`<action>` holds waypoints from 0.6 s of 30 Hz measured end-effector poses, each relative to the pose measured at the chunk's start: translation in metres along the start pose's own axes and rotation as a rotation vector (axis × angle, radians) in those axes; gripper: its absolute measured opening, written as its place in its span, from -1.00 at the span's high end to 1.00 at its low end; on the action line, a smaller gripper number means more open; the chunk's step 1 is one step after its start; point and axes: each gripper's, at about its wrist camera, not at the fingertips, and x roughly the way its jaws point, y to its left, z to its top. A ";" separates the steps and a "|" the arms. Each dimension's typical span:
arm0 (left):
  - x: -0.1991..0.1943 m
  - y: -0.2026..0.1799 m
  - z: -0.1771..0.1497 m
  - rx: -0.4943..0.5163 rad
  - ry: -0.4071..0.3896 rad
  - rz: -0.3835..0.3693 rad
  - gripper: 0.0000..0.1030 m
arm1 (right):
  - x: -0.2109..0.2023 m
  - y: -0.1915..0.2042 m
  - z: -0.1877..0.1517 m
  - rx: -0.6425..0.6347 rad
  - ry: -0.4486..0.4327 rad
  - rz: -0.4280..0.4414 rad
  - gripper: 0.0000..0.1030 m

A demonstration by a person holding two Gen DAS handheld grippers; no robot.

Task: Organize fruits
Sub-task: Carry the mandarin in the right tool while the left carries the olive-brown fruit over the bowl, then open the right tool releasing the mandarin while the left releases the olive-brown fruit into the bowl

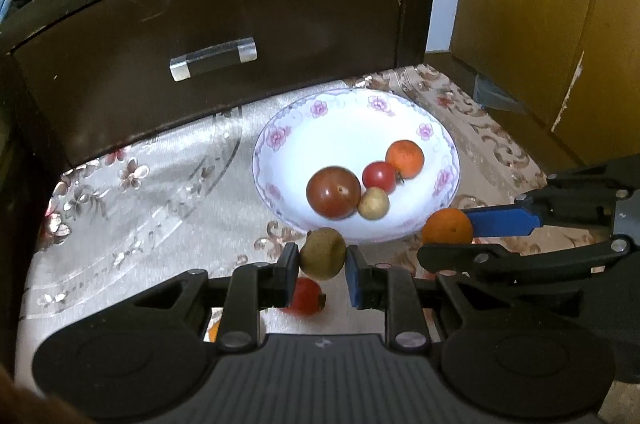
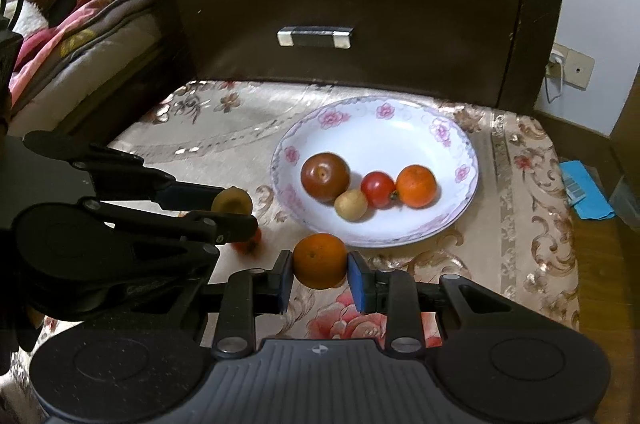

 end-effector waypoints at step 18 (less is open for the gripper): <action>0.015 -0.002 0.027 -0.058 -0.055 0.020 0.39 | 0.002 -0.021 0.020 0.059 -0.065 -0.052 0.52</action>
